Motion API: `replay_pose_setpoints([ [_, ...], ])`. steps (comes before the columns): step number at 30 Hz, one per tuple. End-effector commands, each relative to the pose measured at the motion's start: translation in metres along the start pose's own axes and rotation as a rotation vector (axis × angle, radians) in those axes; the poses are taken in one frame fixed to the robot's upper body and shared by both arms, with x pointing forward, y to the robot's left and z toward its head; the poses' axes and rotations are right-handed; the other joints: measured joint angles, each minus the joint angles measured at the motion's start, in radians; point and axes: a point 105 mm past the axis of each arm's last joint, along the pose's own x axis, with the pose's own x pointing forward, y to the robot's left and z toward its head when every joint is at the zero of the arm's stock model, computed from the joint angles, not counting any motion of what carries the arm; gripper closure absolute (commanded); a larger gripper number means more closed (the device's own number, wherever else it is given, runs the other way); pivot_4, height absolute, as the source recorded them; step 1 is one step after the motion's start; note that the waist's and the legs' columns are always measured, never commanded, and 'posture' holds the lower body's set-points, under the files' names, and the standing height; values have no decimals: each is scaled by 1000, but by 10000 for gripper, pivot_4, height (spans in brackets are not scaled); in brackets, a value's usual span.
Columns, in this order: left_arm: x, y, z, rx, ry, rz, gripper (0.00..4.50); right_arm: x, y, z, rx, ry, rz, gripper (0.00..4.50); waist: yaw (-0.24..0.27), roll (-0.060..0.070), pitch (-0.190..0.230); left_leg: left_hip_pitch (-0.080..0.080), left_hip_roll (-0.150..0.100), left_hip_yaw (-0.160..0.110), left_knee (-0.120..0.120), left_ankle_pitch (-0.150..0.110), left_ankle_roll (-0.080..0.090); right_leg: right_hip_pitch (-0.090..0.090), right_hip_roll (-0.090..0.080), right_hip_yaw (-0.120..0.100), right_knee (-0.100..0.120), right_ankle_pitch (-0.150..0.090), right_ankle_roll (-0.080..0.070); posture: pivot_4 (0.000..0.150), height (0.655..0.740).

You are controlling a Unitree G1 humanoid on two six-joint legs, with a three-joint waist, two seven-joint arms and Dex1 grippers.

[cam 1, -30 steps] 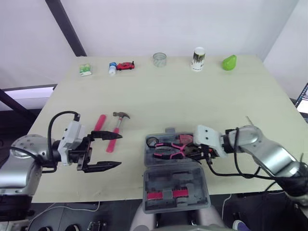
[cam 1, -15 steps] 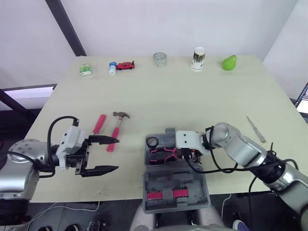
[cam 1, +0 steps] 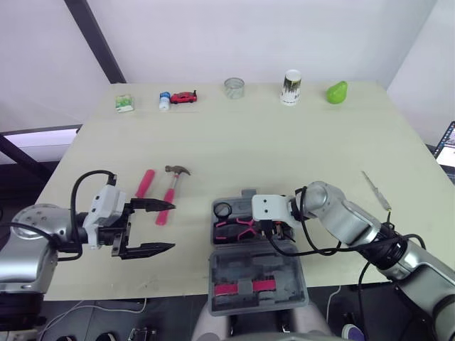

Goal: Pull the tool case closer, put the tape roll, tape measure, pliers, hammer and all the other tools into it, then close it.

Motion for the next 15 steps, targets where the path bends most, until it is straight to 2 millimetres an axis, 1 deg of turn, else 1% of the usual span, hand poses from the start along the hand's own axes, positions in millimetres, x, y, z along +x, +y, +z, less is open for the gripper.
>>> replay_pose_setpoints([
  [1,-1,0,8,40,0,-10,0,-1,-1,1,-29,-9,-13,17382,3,0,0,0,0,0,0,0,0,0,0,0,0,0,0,1500,7400],
  [2,-1,-1,7,47,8,-20,0,-2,-1,1,-28,-9,-17,10853,3,0,0,0,0,0,0,0,0,0,0,0,0,0,0,1500,7400],
  [4,-1,-4,4,56,26,-37,0,-5,-2,2,-17,-21,-18,2881,4,0,0,0,0,0,0,0,0,0,-1,0,0,0,0,1500,7400],
  [5,-1,-4,4,54,24,-37,0,-7,-2,4,-7,-36,-18,642,4,0,0,0,0,0,0,0,0,0,-1,0,0,0,0,1500,7400],
  [9,-1,-3,6,53,15,-32,0,-13,-3,8,12,-82,-27,642,5,0,0,0,0,0,0,0,0,0,-1,0,0,0,0,1500,7400],
  [13,2,-2,7,55,8,-30,0,-12,-11,21,33,-251,-93,642,5,0,0,0,0,0,0,0,0,0,-1,0,0,0,0,1500,7400],
  [15,2,-1,8,55,2,-27,0,-11,-18,24,60,-330,-140,5613,4,0,0,0,0,0,0,0,0,0,-1,0,0,0,0,1500,7400],
])
